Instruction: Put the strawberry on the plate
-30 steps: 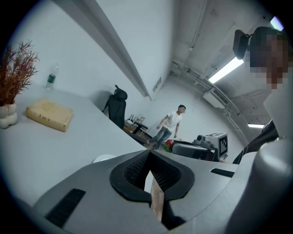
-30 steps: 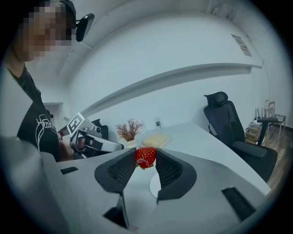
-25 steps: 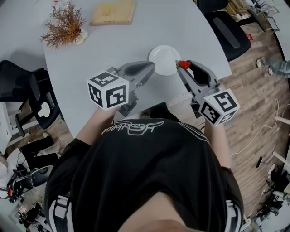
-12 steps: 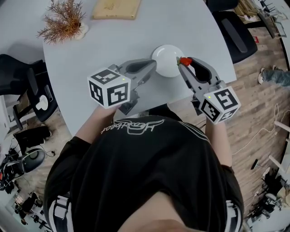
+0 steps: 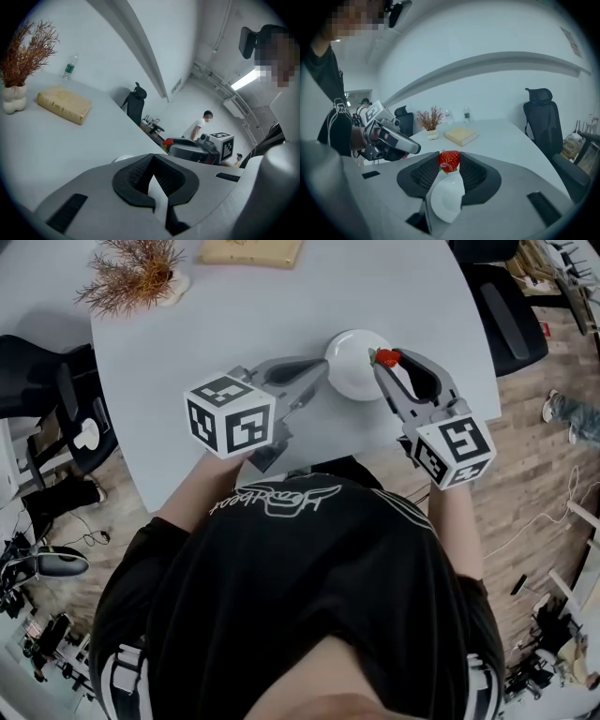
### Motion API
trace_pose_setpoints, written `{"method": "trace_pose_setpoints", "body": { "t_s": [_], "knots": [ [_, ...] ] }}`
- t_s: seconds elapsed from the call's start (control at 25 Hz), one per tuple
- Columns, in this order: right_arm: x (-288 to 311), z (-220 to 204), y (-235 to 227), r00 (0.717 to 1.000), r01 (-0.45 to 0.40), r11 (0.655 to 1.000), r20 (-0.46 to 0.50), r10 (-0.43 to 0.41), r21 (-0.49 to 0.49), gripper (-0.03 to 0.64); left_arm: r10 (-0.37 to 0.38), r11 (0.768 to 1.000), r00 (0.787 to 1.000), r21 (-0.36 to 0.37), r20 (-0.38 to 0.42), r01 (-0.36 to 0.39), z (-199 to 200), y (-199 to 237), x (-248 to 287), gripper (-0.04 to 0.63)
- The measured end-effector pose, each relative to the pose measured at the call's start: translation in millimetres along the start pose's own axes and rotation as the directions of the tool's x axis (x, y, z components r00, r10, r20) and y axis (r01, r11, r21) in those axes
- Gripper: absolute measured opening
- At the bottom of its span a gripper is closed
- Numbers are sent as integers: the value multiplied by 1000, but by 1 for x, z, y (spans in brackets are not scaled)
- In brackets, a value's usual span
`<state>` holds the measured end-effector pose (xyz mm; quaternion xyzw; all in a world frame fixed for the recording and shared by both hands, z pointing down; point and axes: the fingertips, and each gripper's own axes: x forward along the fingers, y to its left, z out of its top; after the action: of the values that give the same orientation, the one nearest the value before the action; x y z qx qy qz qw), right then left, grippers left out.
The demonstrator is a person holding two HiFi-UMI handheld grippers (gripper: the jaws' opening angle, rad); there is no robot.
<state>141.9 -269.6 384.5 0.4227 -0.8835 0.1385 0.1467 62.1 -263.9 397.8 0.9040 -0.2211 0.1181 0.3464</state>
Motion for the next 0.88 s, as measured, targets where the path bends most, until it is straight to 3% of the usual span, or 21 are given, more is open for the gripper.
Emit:
{"method": "trace_pose_setpoints", "body": {
  "t_s": [0.16,0.64,0.88],
  "knots": [
    [16,-9,-4,999,0,997,-44,-3,-76,123,10,1000,1000,-16,-8,-10,-2,9,5,6],
    [61,-57,-14,987,-63,986,-158,38,-154,124,37,995,999,-93,-21,-39,-6,44,15,6],
    [76,-85,-20,972,-69,966,-236,8,-251,123,46,993,999,-108,-28,-49,-10,53,15,6]
  ]
}}
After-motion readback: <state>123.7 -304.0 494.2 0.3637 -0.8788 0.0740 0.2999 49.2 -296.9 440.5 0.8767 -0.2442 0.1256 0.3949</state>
